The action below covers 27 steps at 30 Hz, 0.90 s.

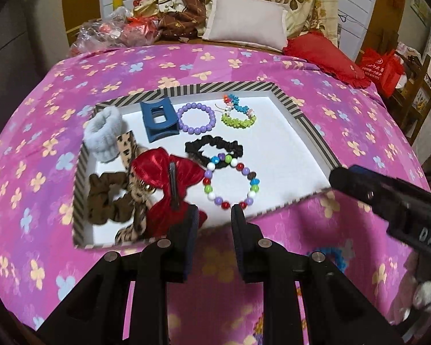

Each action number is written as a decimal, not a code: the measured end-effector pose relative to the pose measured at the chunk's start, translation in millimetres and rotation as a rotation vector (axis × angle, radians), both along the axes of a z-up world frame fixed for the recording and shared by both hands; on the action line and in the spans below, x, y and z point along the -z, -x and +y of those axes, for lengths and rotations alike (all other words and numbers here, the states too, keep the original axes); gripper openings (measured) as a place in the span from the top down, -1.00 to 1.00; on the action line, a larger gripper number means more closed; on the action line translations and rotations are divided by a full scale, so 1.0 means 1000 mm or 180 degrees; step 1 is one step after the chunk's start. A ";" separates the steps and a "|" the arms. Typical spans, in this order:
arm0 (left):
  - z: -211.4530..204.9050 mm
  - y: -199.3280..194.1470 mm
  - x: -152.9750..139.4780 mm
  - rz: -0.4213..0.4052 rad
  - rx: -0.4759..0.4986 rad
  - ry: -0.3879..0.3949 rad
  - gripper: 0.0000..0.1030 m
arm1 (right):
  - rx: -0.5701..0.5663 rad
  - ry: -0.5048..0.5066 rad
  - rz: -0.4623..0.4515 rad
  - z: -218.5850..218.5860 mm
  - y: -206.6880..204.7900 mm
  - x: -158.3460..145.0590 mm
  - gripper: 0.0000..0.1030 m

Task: Organize jewelry
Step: 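Withdraw both tools from the tray toward the remaining bracelets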

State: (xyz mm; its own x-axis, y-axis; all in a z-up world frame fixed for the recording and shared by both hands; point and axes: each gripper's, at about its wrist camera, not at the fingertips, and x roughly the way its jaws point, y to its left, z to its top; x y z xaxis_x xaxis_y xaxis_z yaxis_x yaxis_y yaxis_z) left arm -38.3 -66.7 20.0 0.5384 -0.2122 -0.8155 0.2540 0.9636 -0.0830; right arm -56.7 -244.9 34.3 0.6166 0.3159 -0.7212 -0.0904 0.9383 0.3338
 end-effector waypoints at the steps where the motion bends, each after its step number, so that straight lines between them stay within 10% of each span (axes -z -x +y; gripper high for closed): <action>1: 0.001 0.004 0.000 -0.0007 -0.0008 -0.0008 0.49 | 0.0003 0.0026 -0.0009 0.003 0.007 0.000 0.01; 27: 0.016 0.065 -0.003 -0.0128 -0.0063 -0.0110 0.49 | 0.0027 0.0266 -0.0030 0.017 0.098 0.001 -0.01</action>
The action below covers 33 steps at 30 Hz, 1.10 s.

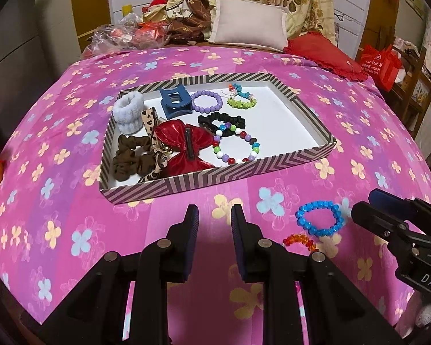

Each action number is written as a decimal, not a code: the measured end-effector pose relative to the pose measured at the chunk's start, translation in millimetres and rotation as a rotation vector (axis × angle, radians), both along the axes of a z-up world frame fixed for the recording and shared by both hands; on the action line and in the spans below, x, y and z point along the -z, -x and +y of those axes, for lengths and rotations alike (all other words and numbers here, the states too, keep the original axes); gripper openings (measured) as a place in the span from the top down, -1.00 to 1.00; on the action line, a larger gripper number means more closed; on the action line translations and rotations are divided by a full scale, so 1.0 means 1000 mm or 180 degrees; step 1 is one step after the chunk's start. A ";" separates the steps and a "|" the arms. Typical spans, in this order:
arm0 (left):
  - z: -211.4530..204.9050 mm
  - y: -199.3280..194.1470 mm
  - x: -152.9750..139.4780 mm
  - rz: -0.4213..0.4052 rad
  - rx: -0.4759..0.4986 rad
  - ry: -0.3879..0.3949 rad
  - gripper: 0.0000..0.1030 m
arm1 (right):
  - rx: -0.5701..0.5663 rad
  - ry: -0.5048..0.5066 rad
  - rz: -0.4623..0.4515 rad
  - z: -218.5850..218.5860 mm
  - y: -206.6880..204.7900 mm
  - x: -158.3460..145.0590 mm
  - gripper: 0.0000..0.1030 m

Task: Organize jewelry
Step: 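Withdraw both tools from the tray toward the remaining bracelets, then grasp the orange crystal bracelet with the left tool while the right tool grasps the blue bead bracelet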

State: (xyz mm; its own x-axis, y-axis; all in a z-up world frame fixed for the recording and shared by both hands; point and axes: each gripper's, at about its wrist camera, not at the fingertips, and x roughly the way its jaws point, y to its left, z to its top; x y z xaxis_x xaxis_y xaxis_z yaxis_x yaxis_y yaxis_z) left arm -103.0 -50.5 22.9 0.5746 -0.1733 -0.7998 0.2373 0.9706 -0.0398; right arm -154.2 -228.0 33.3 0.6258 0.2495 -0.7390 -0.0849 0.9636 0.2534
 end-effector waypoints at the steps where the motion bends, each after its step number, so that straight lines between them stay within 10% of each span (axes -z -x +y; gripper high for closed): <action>1: 0.000 0.002 0.000 0.0002 0.0001 0.0003 0.49 | 0.0006 -0.0007 0.0003 -0.001 0.001 0.000 -0.01; 28: 0.014 0.011 0.030 0.0556 0.0179 0.0362 0.47 | 0.0064 0.0466 0.0280 -0.014 -0.020 0.053 -0.09; 33: -0.003 0.012 0.039 0.0658 0.0327 0.0387 0.40 | 0.0025 0.0661 0.0269 -0.009 -0.029 0.063 0.21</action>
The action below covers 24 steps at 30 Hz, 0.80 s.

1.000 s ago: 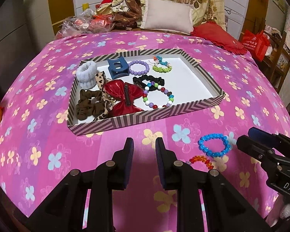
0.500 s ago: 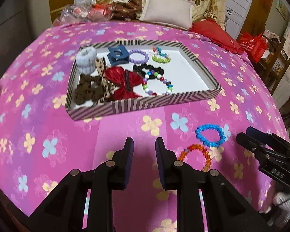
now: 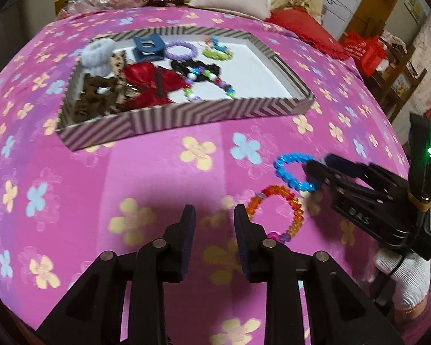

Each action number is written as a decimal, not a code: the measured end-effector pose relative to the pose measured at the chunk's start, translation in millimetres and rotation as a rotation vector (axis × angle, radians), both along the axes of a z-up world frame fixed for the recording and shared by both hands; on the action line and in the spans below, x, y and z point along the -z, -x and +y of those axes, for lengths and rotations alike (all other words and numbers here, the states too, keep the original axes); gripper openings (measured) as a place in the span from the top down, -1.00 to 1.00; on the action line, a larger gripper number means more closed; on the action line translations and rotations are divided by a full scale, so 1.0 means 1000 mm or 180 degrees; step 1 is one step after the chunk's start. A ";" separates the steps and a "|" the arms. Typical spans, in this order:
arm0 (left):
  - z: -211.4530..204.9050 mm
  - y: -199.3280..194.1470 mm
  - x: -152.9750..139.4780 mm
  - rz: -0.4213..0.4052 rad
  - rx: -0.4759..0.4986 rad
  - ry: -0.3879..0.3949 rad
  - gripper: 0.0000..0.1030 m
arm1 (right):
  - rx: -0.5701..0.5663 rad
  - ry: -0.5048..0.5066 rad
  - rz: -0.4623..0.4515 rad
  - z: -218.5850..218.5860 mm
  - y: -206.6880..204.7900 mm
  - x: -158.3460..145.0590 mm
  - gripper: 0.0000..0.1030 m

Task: Organize jewelry
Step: 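Grasp the orange crystal bracelet with the left tool while the right tool grasps the blue bead bracelet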

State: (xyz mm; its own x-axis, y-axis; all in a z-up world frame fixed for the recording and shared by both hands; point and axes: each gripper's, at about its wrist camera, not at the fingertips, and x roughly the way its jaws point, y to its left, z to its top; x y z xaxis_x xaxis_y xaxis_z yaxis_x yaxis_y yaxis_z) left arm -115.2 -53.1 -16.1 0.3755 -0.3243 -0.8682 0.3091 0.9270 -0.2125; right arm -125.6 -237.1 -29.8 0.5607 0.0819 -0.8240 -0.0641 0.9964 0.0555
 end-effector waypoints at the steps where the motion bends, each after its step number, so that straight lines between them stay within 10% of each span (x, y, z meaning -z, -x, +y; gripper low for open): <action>1: -0.003 0.000 0.001 0.0012 0.0028 0.0000 0.39 | -0.0016 0.0057 -0.0015 0.001 -0.001 0.000 0.26; 6: -0.018 0.001 0.009 0.0051 0.0175 -0.0067 0.39 | -0.0095 0.0235 -0.0011 0.001 0.000 0.000 0.66; 24: -0.047 0.004 0.016 -0.0089 0.0443 -0.0299 0.38 | -0.0102 0.0039 -0.0112 -0.007 0.003 0.000 0.51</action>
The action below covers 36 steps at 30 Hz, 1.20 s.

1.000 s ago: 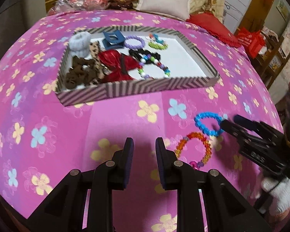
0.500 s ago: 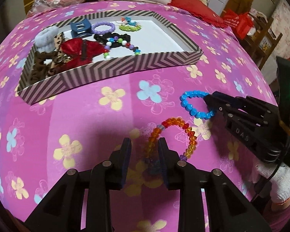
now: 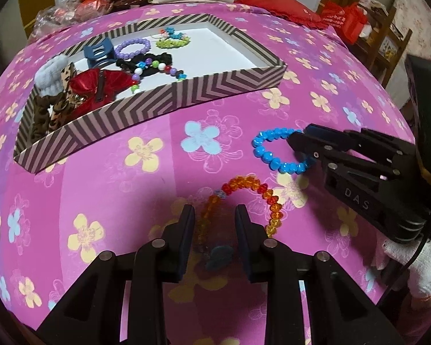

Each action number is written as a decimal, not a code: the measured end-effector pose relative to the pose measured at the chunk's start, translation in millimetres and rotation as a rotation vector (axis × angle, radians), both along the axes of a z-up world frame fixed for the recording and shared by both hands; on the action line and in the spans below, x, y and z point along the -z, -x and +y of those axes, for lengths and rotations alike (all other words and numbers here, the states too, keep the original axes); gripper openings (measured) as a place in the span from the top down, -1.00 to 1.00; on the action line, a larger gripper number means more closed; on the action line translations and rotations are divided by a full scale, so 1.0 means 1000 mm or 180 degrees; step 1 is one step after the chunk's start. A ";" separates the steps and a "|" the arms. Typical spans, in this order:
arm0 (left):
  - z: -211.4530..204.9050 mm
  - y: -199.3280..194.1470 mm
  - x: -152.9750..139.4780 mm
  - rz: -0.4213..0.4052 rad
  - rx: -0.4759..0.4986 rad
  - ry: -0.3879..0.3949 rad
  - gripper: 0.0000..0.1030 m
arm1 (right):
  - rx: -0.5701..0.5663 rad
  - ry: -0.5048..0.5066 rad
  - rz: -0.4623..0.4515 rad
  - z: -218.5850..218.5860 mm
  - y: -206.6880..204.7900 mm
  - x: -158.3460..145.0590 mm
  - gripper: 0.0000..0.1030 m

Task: Organize jewelry
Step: 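Grasp the orange crystal bracelet with the left tool while the right tool grasps the blue bead bracelet, then carry both bracelets into the tray and open both tools to release them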

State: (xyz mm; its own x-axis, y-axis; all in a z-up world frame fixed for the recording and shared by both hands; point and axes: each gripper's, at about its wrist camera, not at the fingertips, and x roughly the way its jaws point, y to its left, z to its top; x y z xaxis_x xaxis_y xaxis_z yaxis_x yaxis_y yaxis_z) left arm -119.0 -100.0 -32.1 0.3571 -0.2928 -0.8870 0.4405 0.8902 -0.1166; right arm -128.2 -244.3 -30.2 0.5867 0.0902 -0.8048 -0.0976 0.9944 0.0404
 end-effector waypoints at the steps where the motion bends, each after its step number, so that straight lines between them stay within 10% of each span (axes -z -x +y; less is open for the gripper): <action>1: -0.001 0.001 0.000 -0.0013 0.0013 -0.0014 0.38 | -0.0005 -0.0001 -0.0002 0.000 0.000 0.000 0.51; 8: -0.003 0.001 0.000 -0.0061 0.0082 0.0013 0.38 | -0.0056 0.0125 -0.0011 0.005 -0.002 0.001 0.52; 10: -0.002 0.001 0.001 -0.0081 0.0116 0.0033 0.78 | -0.0069 0.0158 -0.0018 0.006 -0.001 0.001 0.70; 36: 0.024 -0.012 -0.080 -0.0477 0.0007 0.0467 0.79 | -0.0349 0.0352 -0.0553 0.014 -0.011 -0.094 0.83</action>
State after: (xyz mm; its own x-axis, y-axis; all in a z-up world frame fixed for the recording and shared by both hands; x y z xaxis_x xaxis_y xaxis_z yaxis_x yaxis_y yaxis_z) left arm -106.5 -75.6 48.4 0.4811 -0.4159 -0.7718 0.4646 0.8675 -0.1778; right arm -116.7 -230.2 64.0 0.7088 0.0782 -0.7011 -0.2014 0.9749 -0.0949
